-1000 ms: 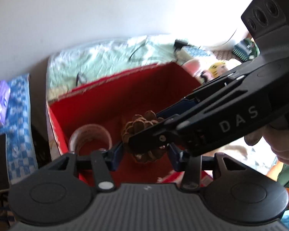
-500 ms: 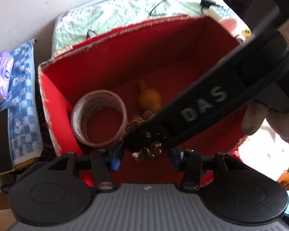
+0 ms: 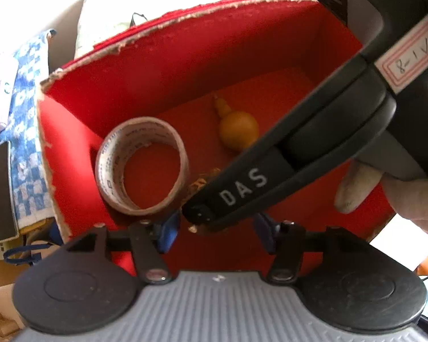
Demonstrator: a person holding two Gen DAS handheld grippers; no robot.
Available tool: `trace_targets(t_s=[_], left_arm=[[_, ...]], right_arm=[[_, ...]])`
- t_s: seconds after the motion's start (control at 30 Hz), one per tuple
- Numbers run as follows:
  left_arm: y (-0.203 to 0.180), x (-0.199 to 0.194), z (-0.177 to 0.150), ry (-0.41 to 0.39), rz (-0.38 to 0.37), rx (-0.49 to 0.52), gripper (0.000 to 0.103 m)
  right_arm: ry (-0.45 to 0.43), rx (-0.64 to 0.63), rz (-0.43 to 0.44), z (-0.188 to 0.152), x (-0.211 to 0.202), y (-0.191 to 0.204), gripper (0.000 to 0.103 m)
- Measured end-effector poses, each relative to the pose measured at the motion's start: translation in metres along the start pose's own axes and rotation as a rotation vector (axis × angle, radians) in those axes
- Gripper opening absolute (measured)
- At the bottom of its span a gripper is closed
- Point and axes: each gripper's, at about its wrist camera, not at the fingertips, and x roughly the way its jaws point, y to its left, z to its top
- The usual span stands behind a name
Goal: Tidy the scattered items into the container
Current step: 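Carry the pine cone with the right gripper into the box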
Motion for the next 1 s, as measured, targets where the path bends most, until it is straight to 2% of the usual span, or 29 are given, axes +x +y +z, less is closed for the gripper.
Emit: trace_targets(t_s=[0.2, 0.33, 0.47, 0.57, 0.87, 1.0], left_arm=[[0.007, -0.008, -0.003, -0.003, -0.041, -0.037, 0.06], [0.004, -0.016, -0.001, -0.011, -0.059, -0.039, 0.069], [0.001, -0.018, -0.002, -0.005, -0.03, -0.019, 0.07], [-0.002, -0.02, -0.003, -0.01, -0.036, -0.013, 0.073], [0.0, -0.035, -0.01, -0.043, -0.051, 0.003, 0.074], [-0.004, -0.038, -0.01, -0.067, -0.098, -0.002, 0.068]], right_arm=[[0.028, 0.006, 0.0, 0.0, 0.004, -0.001, 0.047], [0.055, 0.029, -0.007, 0.004, 0.012, 0.002, 0.048], [0.074, 0.032, -0.016, 0.006, 0.017, 0.004, 0.049], [0.083, 0.035, -0.004, 0.006, 0.014, 0.002, 0.049], [0.052, 0.01, 0.019, 0.003, -0.005, -0.001, 0.052], [-0.022, -0.031, 0.025, -0.005, -0.036, -0.005, 0.051]])
